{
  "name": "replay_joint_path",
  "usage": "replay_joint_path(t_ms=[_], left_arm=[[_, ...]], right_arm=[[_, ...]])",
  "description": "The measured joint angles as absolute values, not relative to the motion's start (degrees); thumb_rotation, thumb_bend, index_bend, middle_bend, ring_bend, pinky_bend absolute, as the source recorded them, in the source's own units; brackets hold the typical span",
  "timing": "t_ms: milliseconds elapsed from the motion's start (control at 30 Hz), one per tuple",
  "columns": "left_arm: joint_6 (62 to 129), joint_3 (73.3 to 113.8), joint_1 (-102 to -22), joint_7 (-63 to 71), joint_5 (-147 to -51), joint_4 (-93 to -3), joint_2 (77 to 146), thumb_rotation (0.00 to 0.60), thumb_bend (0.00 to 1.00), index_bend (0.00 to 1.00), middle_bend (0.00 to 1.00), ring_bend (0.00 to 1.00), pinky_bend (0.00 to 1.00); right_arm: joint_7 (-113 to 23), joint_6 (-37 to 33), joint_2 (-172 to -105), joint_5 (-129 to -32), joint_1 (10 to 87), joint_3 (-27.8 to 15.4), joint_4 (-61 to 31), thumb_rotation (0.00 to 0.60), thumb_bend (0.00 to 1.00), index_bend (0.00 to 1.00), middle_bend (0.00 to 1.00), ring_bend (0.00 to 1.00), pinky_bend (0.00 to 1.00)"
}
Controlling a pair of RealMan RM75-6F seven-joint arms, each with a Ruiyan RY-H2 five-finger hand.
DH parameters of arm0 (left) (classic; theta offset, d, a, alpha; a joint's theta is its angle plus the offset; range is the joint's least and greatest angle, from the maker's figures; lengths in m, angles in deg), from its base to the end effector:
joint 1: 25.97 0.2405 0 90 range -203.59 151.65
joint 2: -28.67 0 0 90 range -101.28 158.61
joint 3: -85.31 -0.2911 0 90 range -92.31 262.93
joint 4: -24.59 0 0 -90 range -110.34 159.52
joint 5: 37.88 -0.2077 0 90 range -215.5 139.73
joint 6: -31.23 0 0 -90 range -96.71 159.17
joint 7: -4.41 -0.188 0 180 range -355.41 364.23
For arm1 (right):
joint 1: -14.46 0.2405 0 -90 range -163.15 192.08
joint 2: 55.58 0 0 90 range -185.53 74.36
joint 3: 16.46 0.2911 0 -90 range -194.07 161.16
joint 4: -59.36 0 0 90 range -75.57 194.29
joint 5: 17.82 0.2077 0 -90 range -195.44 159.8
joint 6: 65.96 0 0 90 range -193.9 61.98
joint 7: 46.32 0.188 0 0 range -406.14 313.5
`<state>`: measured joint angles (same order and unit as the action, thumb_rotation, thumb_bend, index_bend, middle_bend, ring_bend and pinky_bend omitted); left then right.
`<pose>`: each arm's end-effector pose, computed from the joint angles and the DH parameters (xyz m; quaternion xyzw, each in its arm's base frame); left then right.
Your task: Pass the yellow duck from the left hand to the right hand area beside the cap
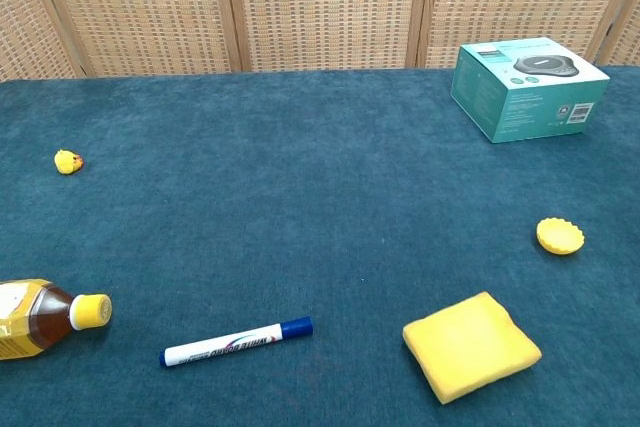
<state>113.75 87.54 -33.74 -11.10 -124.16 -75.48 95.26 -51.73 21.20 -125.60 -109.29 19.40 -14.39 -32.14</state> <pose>-0.3002 0.2376 0.1398 -0.6418 -0.3554 -0.3631 0.5744 -0.3174 -0.2236 0.1391 0.6191 -0.3568 0.4122 0.5653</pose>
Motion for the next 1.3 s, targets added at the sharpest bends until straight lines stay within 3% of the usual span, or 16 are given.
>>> replay_joint_path(t_ms=[400,700,1000,1300], left_arm=[[101.58,94.48,-43.01,-10.4,-116.28,-72.36,92.8,0.6,0.2,0.01,0.0,0.0,0.0],[87.3,98.91,-51.93,-8.96,-104.73,-63.1,92.68,0.6,0.21,0.18,0.0,0.0,0.0],[74.5,99.88,-59.65,-9.69,-93.57,-48.09,97.84,0.6,0.25,0.25,0.0,0.0,0.0],[66.57,98.7,-66.17,-11.95,-86.72,-34.6,105.52,0.6,0.28,0.29,0.0,0.0,0.0]], right_arm=[[-51.7,20.78,-125.68,-108.76,19.54,-14.2,-31.99,0.6,0.0,0.04,0.0,0.0,0.0],[-50.88,20.65,-125.37,-107.96,19.58,-13.79,-31.86,0.6,0.0,0.04,0.0,0.0,0.0],[-50.14,19.78,-125.22,-106.27,19.75,-13.13,-31.49,0.6,0.0,0.04,0.0,0.0,0.0],[-51.55,17.14,-126.49,-104.01,20.73,-12.71,-30.19,0.6,0.0,0.04,0.0,0.0,0.0]])
